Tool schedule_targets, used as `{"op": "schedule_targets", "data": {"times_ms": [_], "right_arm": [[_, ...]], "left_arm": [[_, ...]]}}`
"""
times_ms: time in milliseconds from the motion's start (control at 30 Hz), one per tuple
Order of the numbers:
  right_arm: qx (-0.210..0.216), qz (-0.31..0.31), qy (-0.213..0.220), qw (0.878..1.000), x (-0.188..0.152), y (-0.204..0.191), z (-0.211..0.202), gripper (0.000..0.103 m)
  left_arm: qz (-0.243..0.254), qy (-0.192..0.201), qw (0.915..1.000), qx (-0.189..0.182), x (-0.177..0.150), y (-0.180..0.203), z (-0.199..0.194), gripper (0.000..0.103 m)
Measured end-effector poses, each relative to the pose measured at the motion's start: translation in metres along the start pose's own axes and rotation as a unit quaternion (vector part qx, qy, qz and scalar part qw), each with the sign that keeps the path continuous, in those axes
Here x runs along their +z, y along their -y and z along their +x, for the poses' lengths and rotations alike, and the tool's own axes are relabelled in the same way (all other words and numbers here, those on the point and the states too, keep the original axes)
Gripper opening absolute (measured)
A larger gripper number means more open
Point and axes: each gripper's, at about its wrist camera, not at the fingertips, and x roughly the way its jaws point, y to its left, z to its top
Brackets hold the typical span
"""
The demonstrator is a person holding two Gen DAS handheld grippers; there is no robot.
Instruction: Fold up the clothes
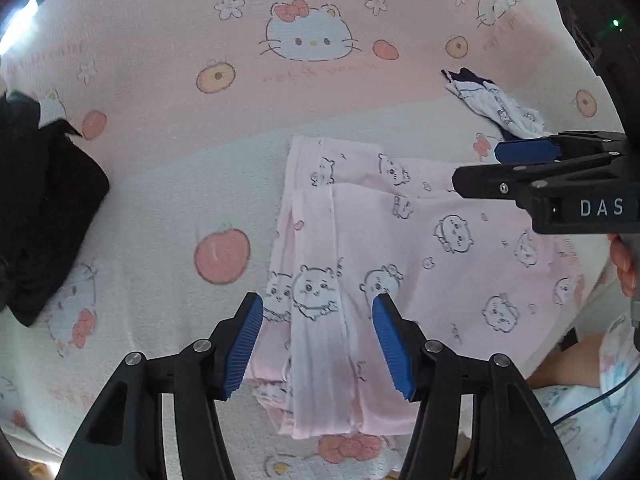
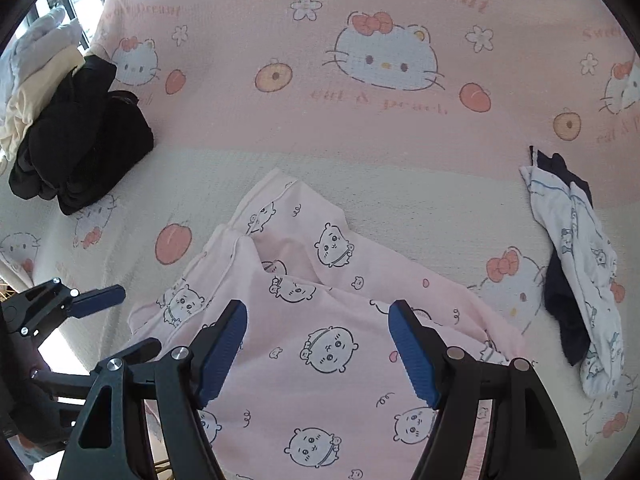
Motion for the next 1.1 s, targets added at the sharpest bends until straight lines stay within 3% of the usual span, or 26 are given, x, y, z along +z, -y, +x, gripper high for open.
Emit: {"op": "schedule_targets", "data": {"times_ms": [67, 100, 200, 267, 367, 533, 600, 700, 767, 800, 867, 933, 1100], "right_arm": [[0.015, 0.030, -0.044, 0.998, -0.005, 0.008, 0.019, 0.073], [0.033, 0.055, -0.073, 0.995, -0.006, 0.013, 0.027, 0.073], [0.091, 0.131, -0.121, 0.980, -0.008, 0.032, 0.045, 0.073], [0.083, 0.149, -0.118, 0.978, -0.003, 0.040, 0.046, 0.073], [0.093, 0.188, -0.115, 0.971, 0.004, 0.050, 0.047, 0.073], [0.123, 0.295, -0.142, 0.937, 0.000, 0.068, 0.059, 0.073], [0.131, 0.349, -0.154, 0.915, -0.008, 0.077, 0.068, 0.073], [0.152, 0.430, -0.161, 0.875, -0.023, 0.089, 0.079, 0.073], [0.166, 0.482, -0.165, 0.844, -0.033, 0.097, 0.086, 0.073], [0.168, 0.494, -0.165, 0.837, -0.035, 0.099, 0.088, 0.073], [0.172, 0.506, -0.161, 0.830, -0.039, 0.101, 0.088, 0.073], [0.173, 0.512, -0.155, 0.827, -0.042, 0.103, 0.087, 0.073], [0.170, 0.512, -0.150, 0.829, -0.038, 0.105, 0.089, 0.073]], "left_arm": [[0.038, -0.003, 0.9974, 0.061, 0.008, 0.008, 0.006, 0.054], [0.046, -0.011, 0.9967, 0.066, 0.012, 0.010, 0.010, 0.054], [0.032, -0.028, 0.9988, 0.024, 0.025, 0.007, 0.018, 0.054], [-0.001, -0.042, 0.9989, -0.020, 0.033, -0.001, 0.022, 0.054], [-0.047, -0.053, 0.9962, -0.050, 0.043, -0.012, 0.029, 0.054], [-0.134, -0.091, 0.9815, -0.103, 0.053, -0.029, 0.050, 0.054], [-0.181, -0.106, 0.9683, -0.136, 0.057, -0.037, 0.057, 0.054], [-0.274, -0.137, 0.9328, -0.190, 0.059, -0.047, 0.071, 0.054], [-0.325, -0.155, 0.9104, -0.203, 0.061, -0.051, 0.080, 0.054], [-0.334, -0.157, 0.9073, -0.202, 0.063, -0.050, 0.080, 0.054], [-0.342, -0.155, 0.9052, -0.199, 0.070, -0.045, 0.082, 0.054], [-0.361, -0.160, 0.8939, -0.213, 0.073, -0.042, 0.088, 0.054], [-0.447, -0.222, 0.8414, -0.209, 0.068, -0.040, 0.116, 0.054]]}}
